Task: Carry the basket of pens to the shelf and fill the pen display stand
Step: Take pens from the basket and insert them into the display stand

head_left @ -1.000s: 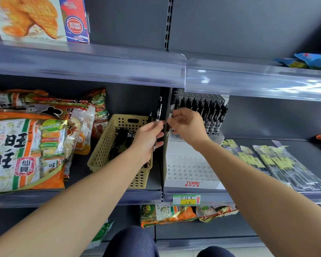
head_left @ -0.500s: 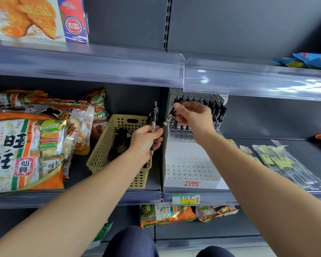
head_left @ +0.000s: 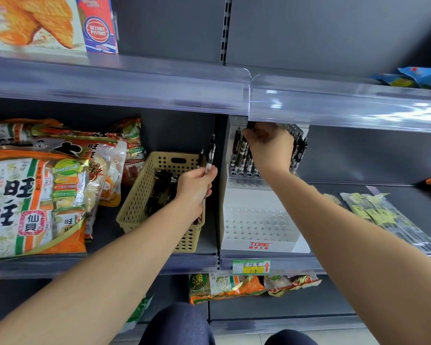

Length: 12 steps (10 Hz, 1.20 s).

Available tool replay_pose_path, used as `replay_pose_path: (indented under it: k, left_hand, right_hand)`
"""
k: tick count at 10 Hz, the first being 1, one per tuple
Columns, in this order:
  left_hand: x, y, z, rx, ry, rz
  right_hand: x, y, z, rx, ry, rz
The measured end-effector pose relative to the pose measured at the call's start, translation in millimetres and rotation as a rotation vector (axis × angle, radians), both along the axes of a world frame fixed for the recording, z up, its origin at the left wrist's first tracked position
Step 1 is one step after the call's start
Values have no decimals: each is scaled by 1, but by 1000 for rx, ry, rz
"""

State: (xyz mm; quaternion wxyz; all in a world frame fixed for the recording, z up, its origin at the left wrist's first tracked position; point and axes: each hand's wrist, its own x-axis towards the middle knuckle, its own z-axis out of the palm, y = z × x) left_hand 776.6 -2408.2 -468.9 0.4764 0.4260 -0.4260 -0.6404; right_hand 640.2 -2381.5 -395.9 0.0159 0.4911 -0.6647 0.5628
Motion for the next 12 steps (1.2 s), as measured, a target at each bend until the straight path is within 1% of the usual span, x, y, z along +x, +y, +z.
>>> replay_pose_path:
  k: [1,3,4,6,8,10,12]
  left_hand:
    - [-1,-2,1,5,-6,-3]
    - [0,-5,0,-3,14,-24]
    - [0,-6,0,-18,39,-17]
    - [3,-9,0,-34,25,-2]
    - [6,-10,1,-41,44,-2]
    - [7,-10,2,-36,46,-7]
    - [6,-8,4,-26,48,-7]
  right_hand:
    - [1,-4,-1,-9,103,-32]
    - [1,-12,-2,42,170,-35]
    - [3,-13,-5,88,167,-36]
    - [6,-14,-15,214,202,-66]
    - [8,-18,-14,259,227,-82]
    - [5,-23,-10,359,302,-91]
    - [7,-23,-6,435,440,-140]
